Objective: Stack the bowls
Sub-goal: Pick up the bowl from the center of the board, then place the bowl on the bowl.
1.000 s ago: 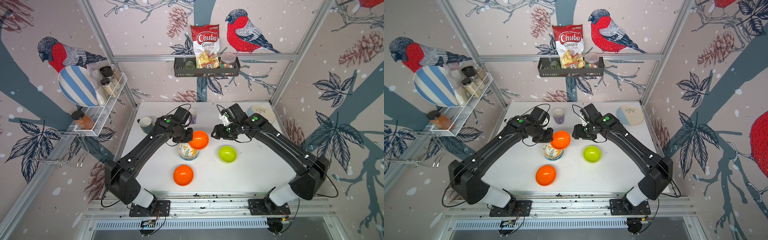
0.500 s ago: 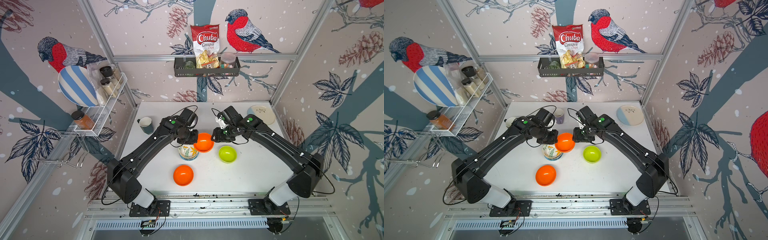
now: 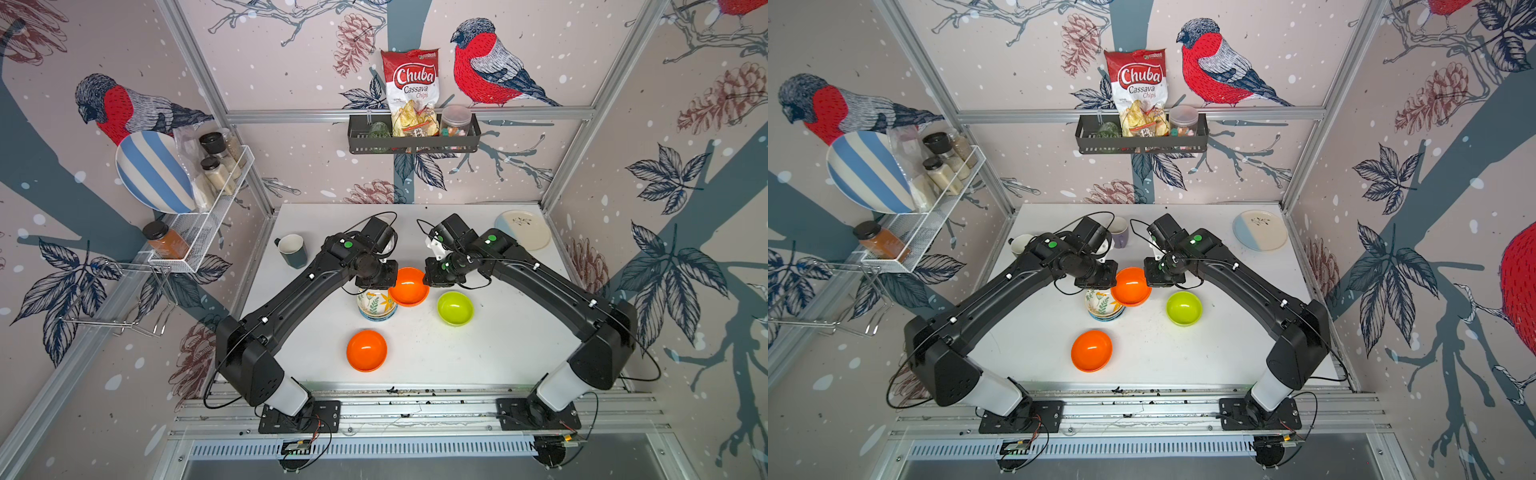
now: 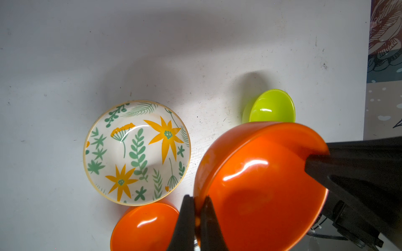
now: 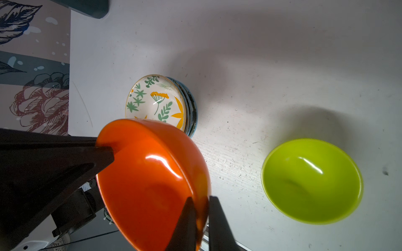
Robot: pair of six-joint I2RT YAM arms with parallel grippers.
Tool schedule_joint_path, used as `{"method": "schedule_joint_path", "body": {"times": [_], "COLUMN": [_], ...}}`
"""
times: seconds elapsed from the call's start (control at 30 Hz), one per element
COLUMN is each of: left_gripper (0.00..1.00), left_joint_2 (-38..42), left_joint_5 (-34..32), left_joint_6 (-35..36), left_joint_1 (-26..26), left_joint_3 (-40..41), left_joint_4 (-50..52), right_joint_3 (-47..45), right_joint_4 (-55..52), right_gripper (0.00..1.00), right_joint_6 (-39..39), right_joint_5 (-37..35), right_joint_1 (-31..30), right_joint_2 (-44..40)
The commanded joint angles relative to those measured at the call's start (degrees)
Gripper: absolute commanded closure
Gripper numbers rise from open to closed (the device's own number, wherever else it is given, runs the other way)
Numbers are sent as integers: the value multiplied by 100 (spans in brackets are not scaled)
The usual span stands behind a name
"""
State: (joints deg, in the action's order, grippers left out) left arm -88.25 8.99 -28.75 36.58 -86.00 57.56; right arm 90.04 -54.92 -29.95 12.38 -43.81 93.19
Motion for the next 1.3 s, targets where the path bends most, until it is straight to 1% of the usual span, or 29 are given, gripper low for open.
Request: {"method": "schedule_joint_path", "body": {"times": [0.0,0.13,0.27,0.47,0.57,0.73,0.83,1.0,1.1,1.27], "left_gripper": [100,100,100,100,76,58,52,50,48,47], "left_joint_2": [14,27,26,127,200,356,464,854,1207,1748], "left_joint_5": [116,146,172,221,146,143,96,31,-39,-224], "left_joint_6": [-33,-33,-40,-92,-138,-184,-201,-205,-209,-94], "left_joint_1": [24,25,28,25,16,8,-30,-282,-663,-1389], "left_joint_3": [-9,31,61,165,190,223,232,376,667,1286], "left_joint_4": [43,5,-30,-160,-169,-271,-280,-290,-336,-307], "right_joint_3": [45,16,17,8,-5,-108,-165,-216,-309,-551], "right_joint_4": [-93,-98,-98,-78,-50,35,54,-69,-136,-238], "right_gripper": [89,91,99,100,100,100,100,100,100,100], "right_joint_6": [29,33,50,66,69,25,15,33,53,88], "right_joint_5": [19,34,57,89,130,172,163,32,-227,-627], "right_joint_1": [-13,-19,-21,-4,50,180,250,482,639,841], "right_joint_2": [40,59,81,48,4,-75,-116,-170,-252,-404]}}
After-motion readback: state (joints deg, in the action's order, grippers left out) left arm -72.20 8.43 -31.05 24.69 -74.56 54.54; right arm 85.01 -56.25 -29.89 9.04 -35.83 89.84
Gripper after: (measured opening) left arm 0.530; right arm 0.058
